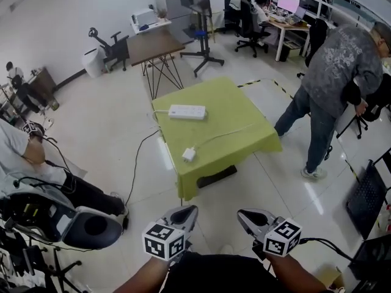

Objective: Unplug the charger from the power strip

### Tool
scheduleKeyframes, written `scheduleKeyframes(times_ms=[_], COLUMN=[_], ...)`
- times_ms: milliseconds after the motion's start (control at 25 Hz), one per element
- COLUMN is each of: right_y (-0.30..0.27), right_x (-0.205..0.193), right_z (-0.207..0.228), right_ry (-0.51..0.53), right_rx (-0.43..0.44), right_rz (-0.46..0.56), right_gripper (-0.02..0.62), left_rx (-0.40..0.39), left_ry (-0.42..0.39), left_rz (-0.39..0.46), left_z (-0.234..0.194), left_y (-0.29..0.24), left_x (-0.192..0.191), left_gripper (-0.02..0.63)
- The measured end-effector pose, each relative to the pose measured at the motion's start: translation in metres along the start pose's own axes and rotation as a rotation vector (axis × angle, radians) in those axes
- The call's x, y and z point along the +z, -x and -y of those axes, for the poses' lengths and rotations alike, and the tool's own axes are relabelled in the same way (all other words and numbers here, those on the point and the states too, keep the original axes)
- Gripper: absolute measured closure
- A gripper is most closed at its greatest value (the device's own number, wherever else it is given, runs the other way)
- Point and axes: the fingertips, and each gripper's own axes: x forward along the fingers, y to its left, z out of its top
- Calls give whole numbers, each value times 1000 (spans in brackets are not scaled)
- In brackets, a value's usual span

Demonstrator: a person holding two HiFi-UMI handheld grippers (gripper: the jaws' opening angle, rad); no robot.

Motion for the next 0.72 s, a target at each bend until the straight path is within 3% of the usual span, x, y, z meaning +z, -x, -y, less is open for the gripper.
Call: scheduleKeyframes(times_ms=[400, 720], right_y=[-22, -25], right_x=[6, 5], right_z=[-6, -1], right_ry=[26, 20], right_rx=[-52, -60], right_rz=[-24, -24], right_gripper=[595, 595], left_rx=[-45, -26], left_ry=[2, 15], left_rz=[-6, 5], left_z=[-20, -30], left_y=[5, 5], left_x=[3, 6], left_gripper=[598, 600])
